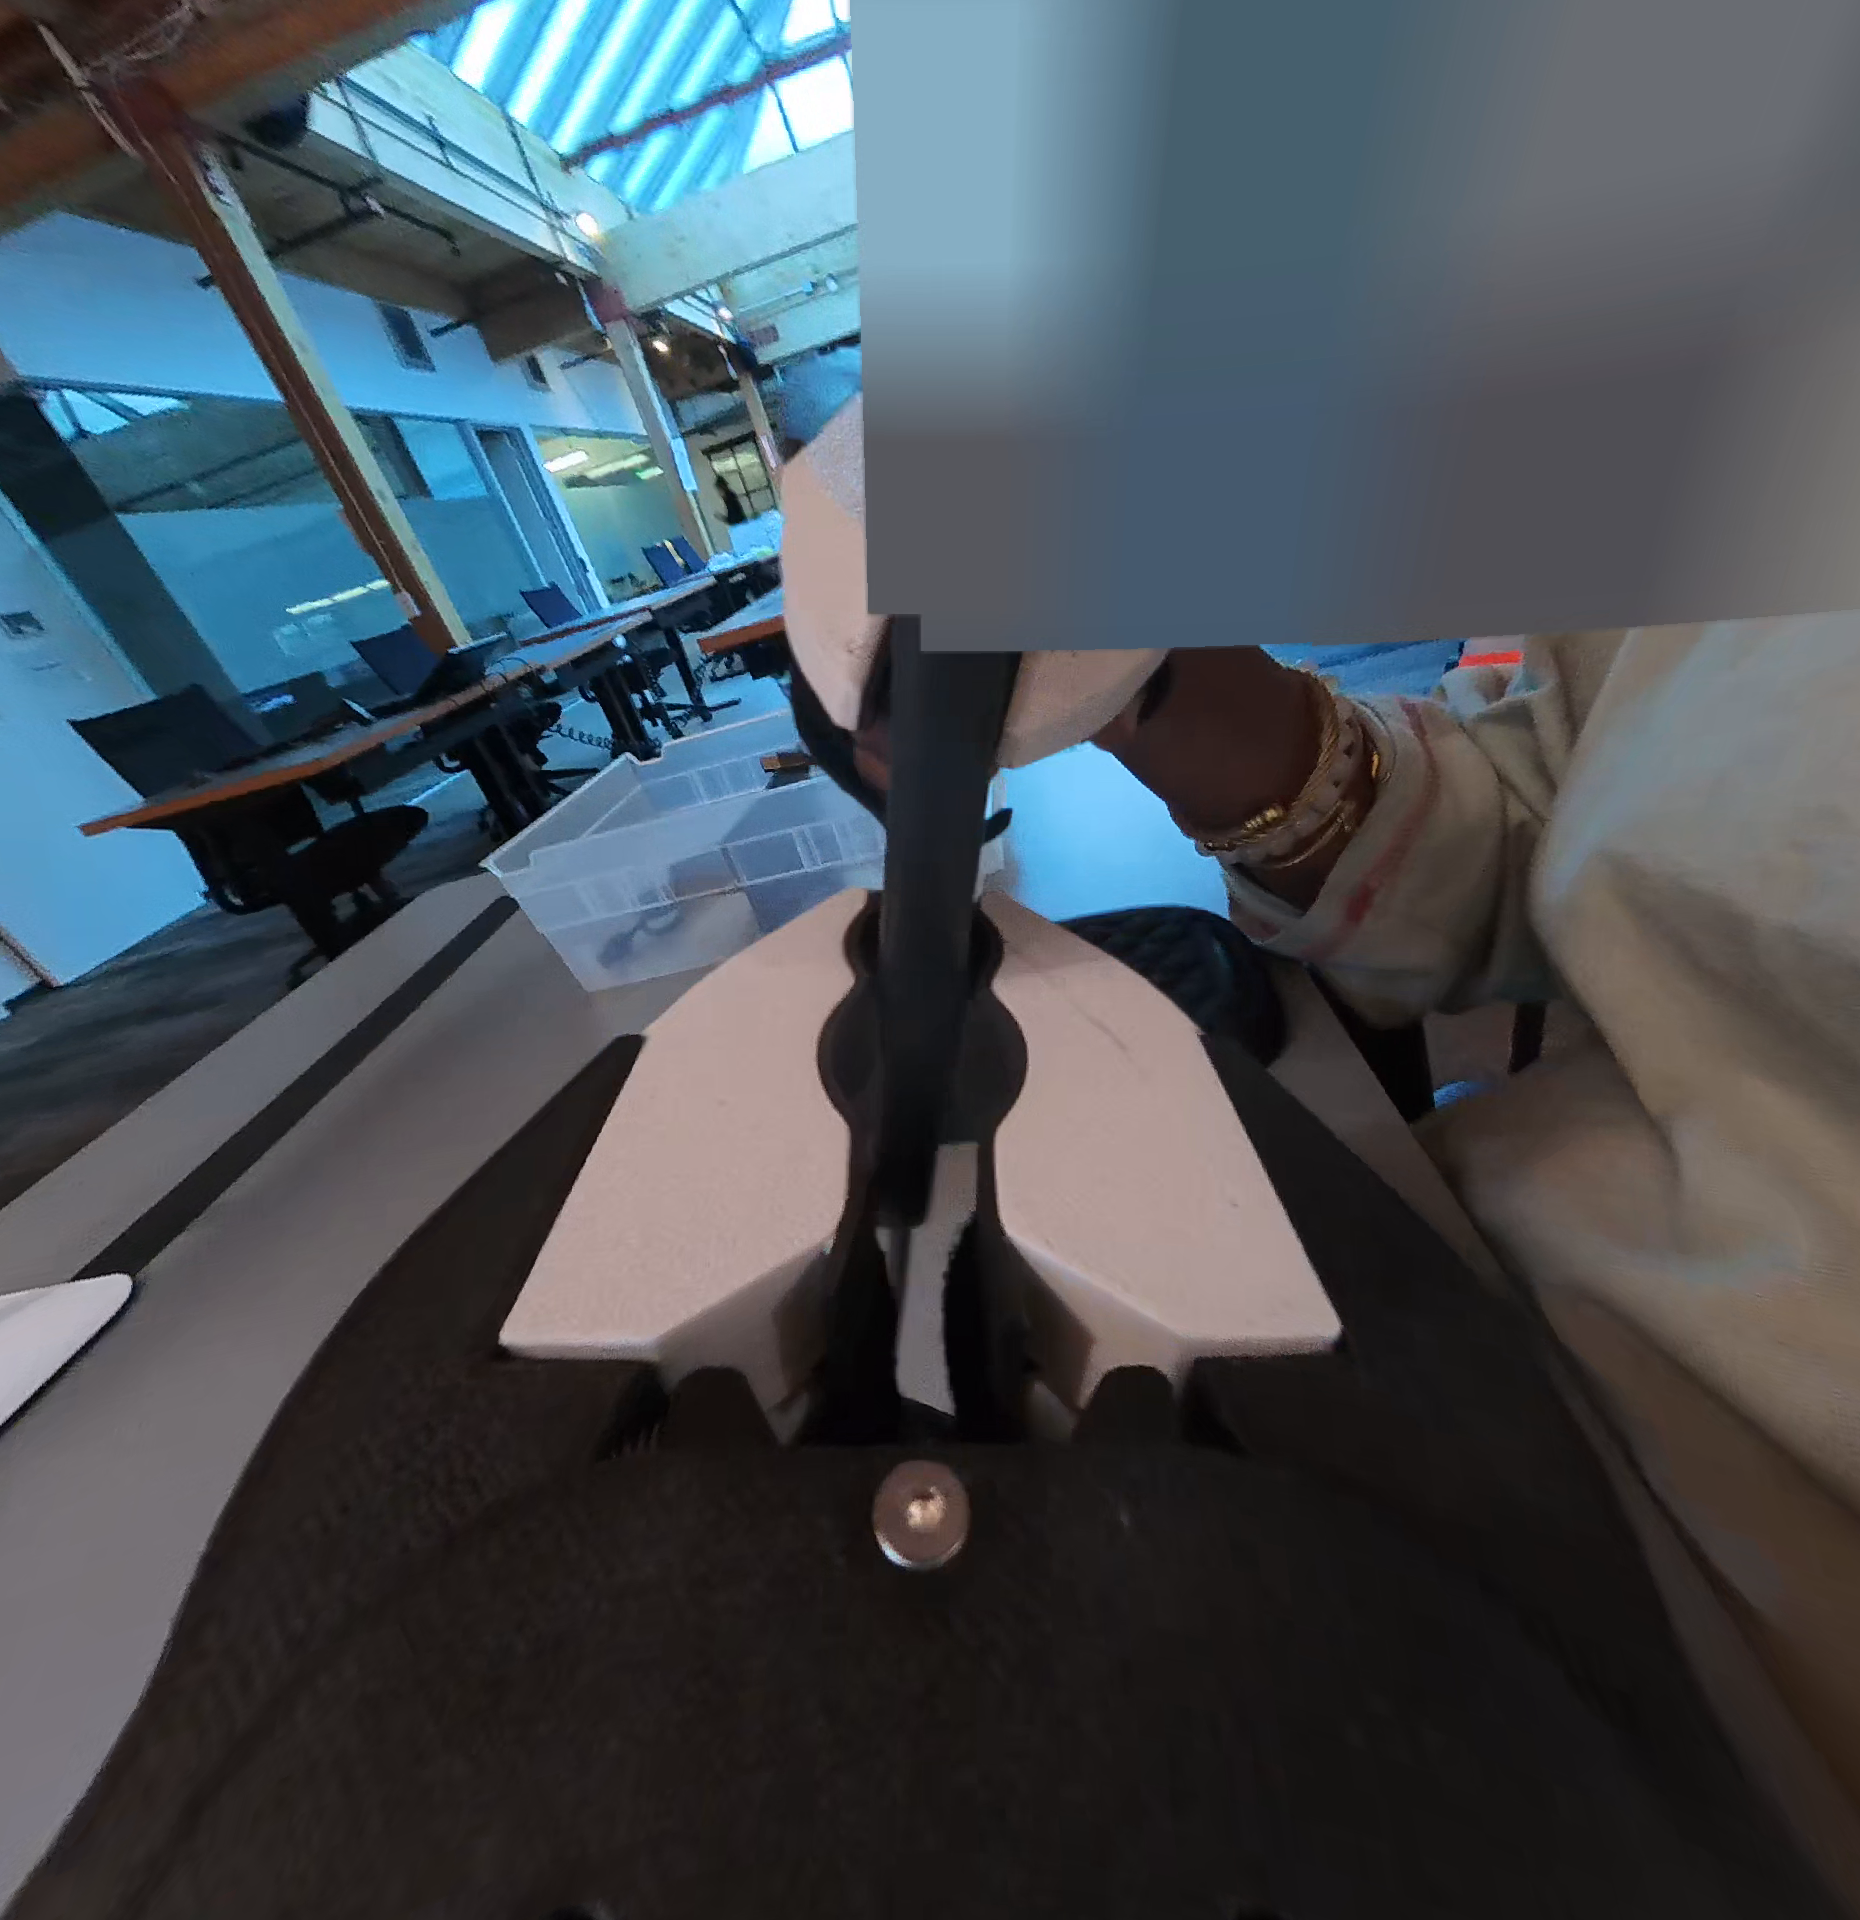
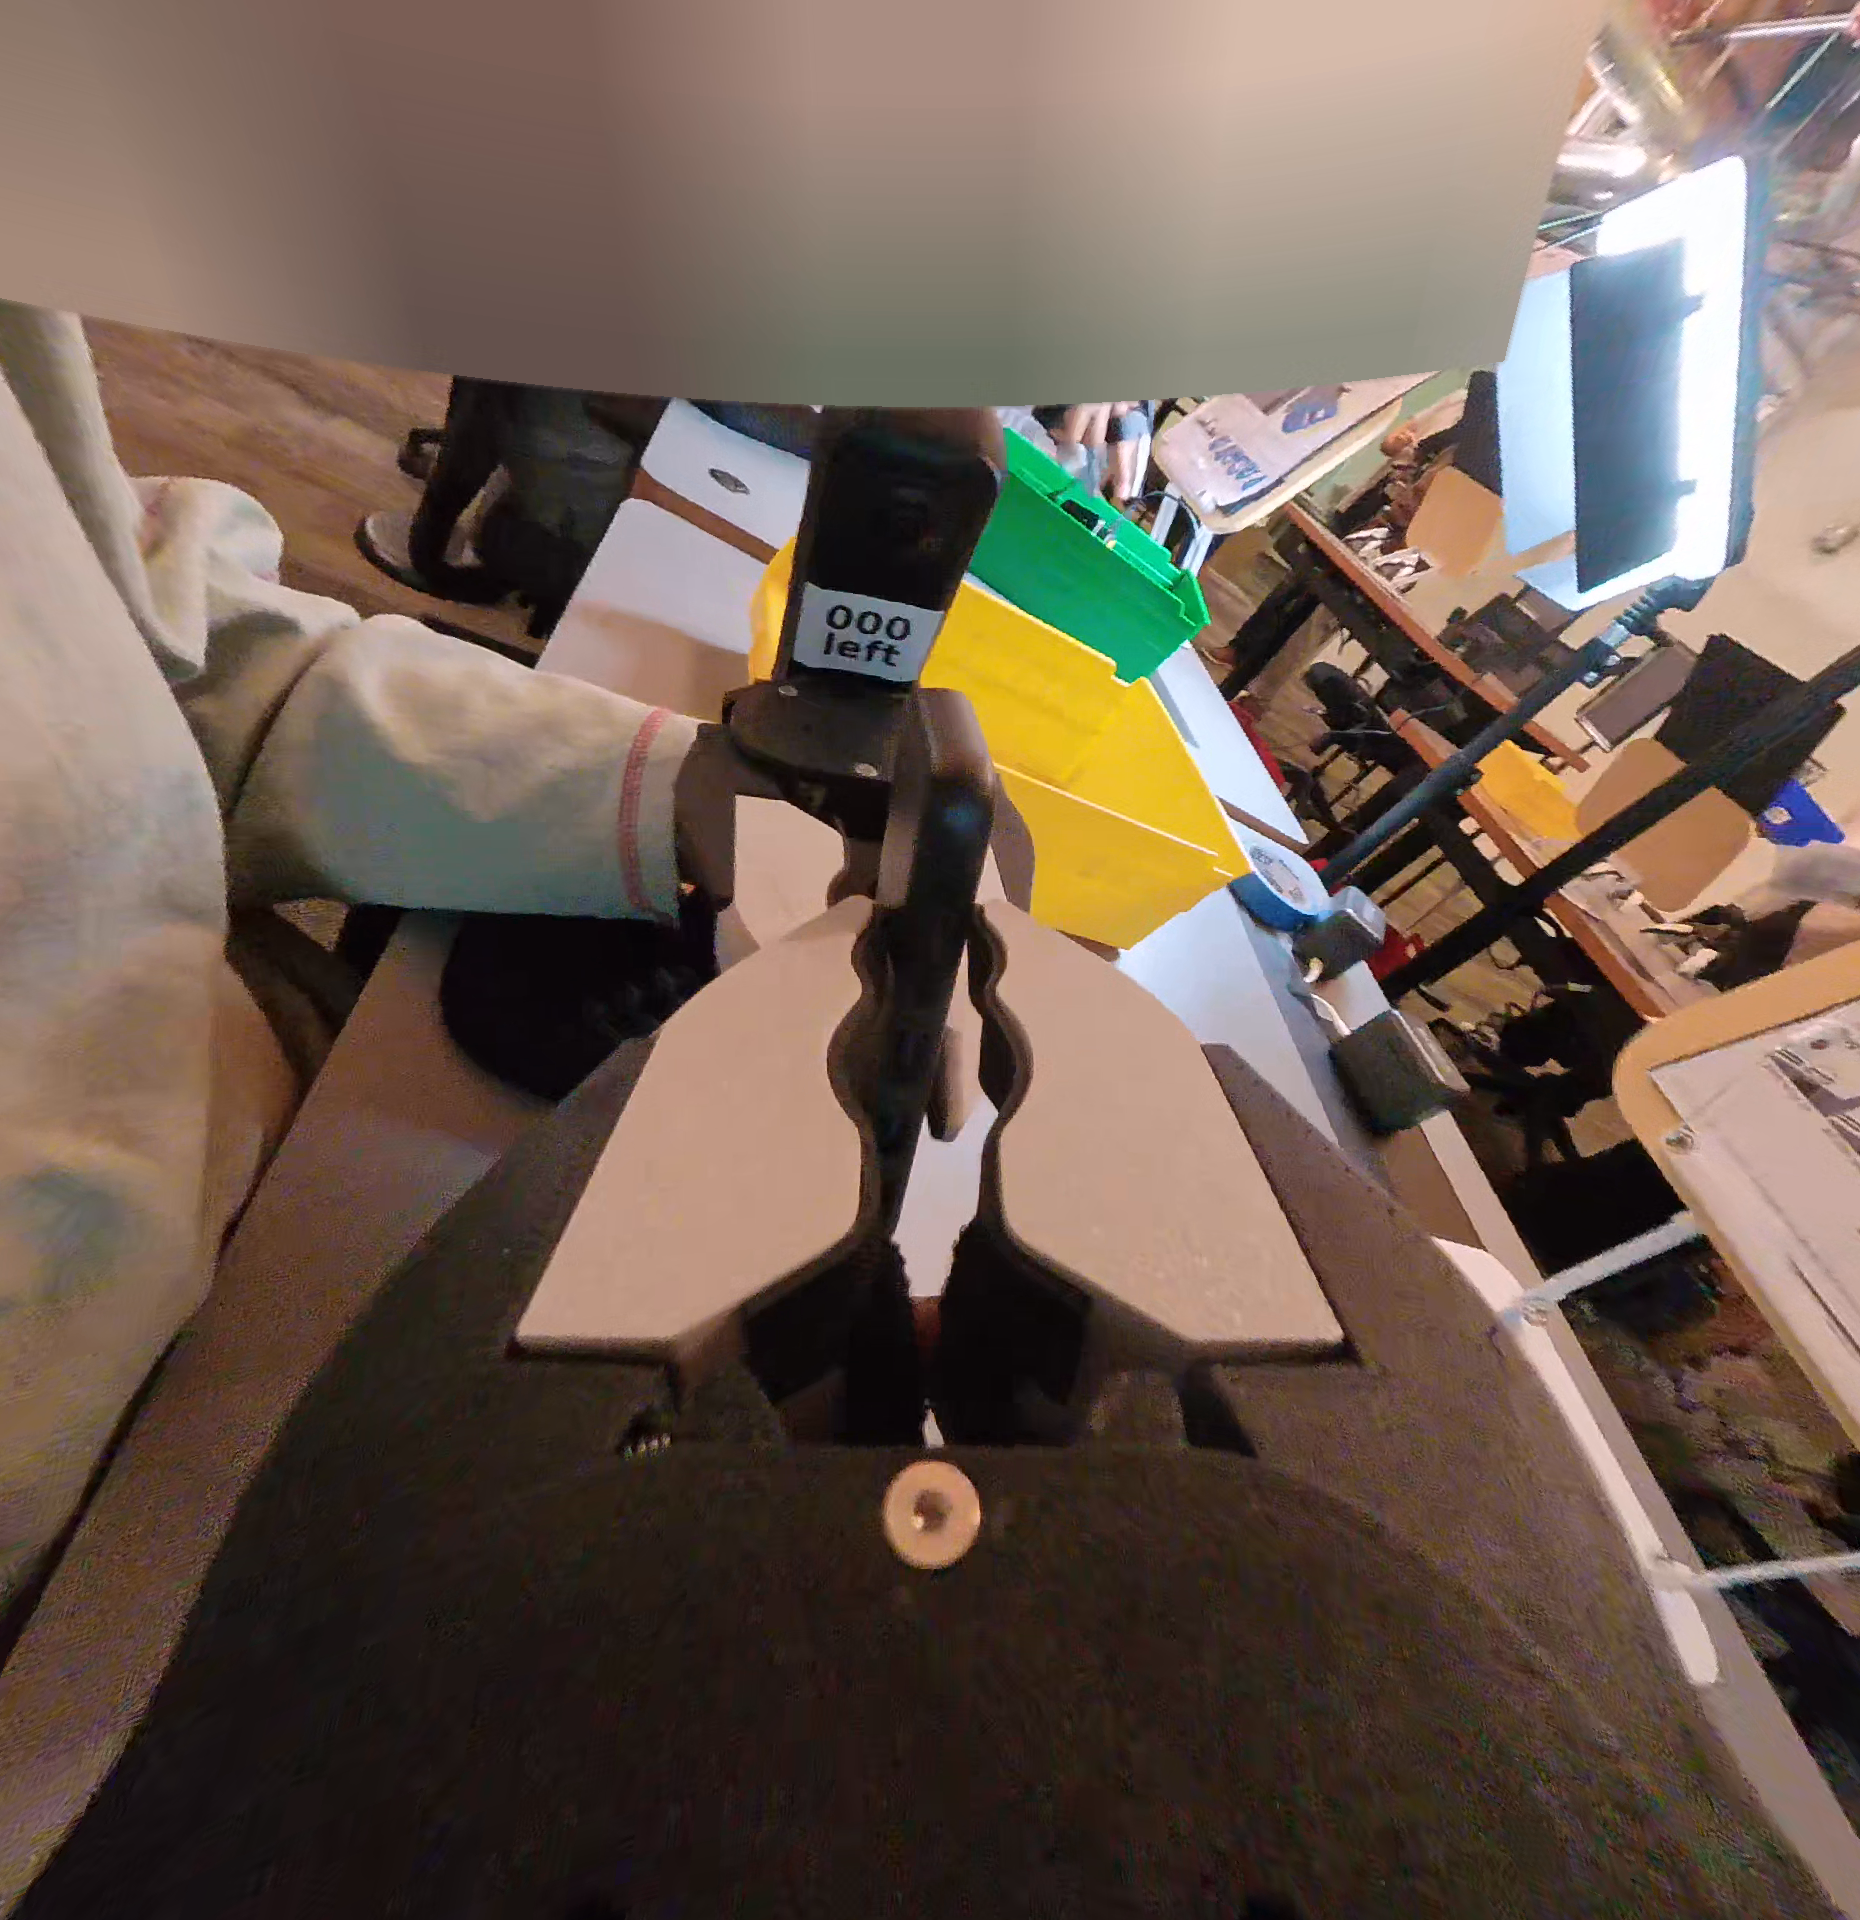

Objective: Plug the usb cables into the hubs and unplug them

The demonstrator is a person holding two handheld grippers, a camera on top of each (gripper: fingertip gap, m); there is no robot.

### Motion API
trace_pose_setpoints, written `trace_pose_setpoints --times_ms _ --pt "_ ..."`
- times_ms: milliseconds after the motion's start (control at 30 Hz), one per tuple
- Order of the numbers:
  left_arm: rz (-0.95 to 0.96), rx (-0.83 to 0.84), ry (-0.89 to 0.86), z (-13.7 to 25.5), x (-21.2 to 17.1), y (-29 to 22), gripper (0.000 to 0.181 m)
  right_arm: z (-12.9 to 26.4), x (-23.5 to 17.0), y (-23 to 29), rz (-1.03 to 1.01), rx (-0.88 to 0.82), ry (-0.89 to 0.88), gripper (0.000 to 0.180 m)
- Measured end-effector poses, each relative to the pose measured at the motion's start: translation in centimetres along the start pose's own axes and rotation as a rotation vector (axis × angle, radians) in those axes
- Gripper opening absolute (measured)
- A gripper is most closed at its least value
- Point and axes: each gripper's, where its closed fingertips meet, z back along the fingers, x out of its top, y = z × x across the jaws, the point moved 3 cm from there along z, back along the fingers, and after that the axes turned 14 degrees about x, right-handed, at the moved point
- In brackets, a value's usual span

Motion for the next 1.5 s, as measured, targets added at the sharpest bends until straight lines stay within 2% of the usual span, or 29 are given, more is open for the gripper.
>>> trace_pose_setpoints --times_ms 67,133,233,333,433,567,733,933,1167,1367,1500 --pt "0.039 0.067 -0.077 0.1 1.0 1.0 0.036 1.3 0.3 -0.9 0.025 -0.085 0.005 0.013" --pt "0.064 0.173 -0.186 1.0 2.3 2.5 0.044 3.6 0.8 -2.1 0.102 -0.227 0.026 0.013" --pt "0.070 0.410 -0.356 3.0 3.9 5.5 0.044 8.6 1.8 -3.5 0.282 -0.503 0.113 0.012" --pt "0.100 0.605 -0.404 4.7 4.1 8.0 0.039 14.3 3.2 -4.0 0.464 -0.787 0.198 0.012" --pt "0.130 0.689 -0.370 5.1 3.6 9.1 0.037 19.5 4.0 -3.4 0.557 -0.988 0.195 0.012" --pt "0.109 0.679 -0.341 4.5 3.3 8.7 0.036 24.8 3.0 -3.2 0.514 -1.135 0.072 0.012" --pt "0.048 0.671 -0.284 3.8 2.8 8.3 0.035 28.9 -1.9 -4.5 0.346 -1.227 0.026 0.012" --pt "0.033 0.651 -0.268 3.4 2.7 8.0 0.034 31.3 -9.1 -6.1 0.106 -1.297 0.135 0.012" --pt "0.037 0.650 -0.264 3.3 2.7 8.0 0.033 30.5 -16.9 -7.0 -0.183 -1.225 0.441 0.012" --pt "0.033 0.644 -0.257 3.0 2.6 7.8 0.033 30.1 -20.1 -6.5 -0.413 -1.161 0.456 0.016" --pt "0.031 0.642 -0.252 2.9 2.6 7.8 0.033 29.9 -22.0 -5.7 -0.526 -1.096 0.528 0.028"
